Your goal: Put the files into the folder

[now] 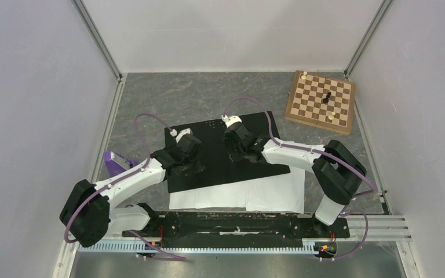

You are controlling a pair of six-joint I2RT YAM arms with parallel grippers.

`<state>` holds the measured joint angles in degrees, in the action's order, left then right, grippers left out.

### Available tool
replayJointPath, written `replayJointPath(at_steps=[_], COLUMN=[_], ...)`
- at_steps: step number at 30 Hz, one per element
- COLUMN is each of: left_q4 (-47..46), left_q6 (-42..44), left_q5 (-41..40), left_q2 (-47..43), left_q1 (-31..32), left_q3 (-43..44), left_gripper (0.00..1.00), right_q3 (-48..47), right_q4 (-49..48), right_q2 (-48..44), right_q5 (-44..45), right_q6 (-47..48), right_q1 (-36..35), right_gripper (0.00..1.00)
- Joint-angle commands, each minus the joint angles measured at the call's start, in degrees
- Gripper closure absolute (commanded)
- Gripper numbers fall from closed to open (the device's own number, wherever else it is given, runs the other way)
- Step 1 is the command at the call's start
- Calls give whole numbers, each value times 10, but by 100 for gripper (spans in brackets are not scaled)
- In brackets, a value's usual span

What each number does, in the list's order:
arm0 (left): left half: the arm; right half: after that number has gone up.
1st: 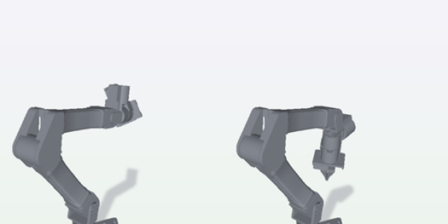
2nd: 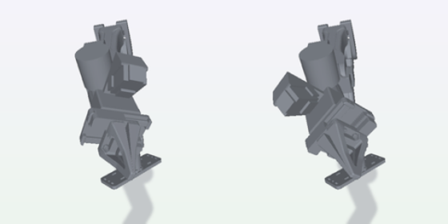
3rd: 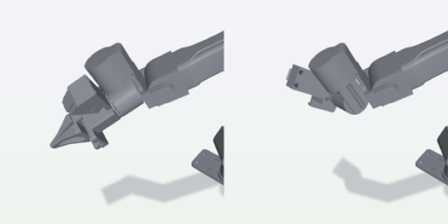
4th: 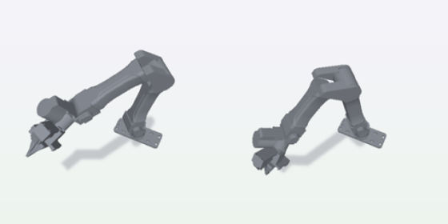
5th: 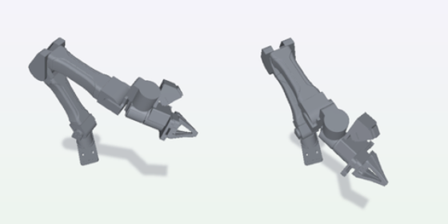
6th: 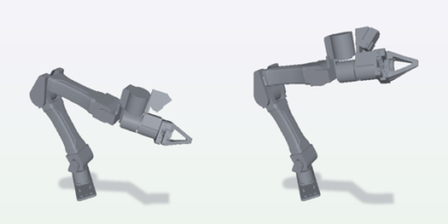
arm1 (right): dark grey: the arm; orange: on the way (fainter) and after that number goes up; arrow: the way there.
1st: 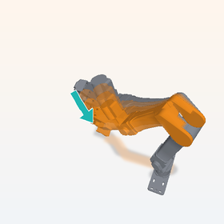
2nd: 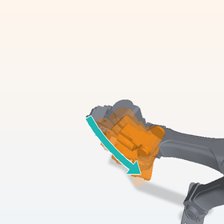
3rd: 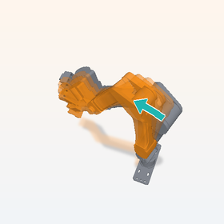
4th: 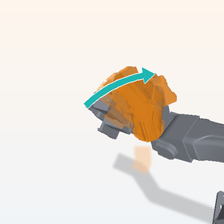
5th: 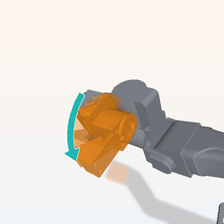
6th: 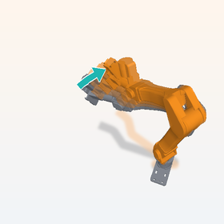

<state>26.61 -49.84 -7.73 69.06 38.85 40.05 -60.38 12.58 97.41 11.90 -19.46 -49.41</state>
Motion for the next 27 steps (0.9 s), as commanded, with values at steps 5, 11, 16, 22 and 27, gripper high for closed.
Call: replayJointPath(at_steps=[5, 11, 16, 22, 27], left_q4=[-64, -69, -69, -71, -68], left_q6=[-90, -121, -124, -125, -126], left_q5=[-107, -132, -139, -134, -137], left_q2=[17, 31, 35, 45, 43], left_q1=[4, 5, 5, 5, 5], left_q3=[-69, -90, -92, -90, -90], left_gripper=[98, 98, 98, 98, 98], right_q3=[-65, -76, -81, -89, -89], right_q4=[5, 20, 29, 33, 39], right_q2=[55, 72, 84, 96, 99], right_q5=[10, 39, 55, 68, 83], right_q6=[15, 18, 21, 22, 23], right_q1=[-9, -17, -24, -27, -29], right_gripper=[75, 80, 83, 85, 89])
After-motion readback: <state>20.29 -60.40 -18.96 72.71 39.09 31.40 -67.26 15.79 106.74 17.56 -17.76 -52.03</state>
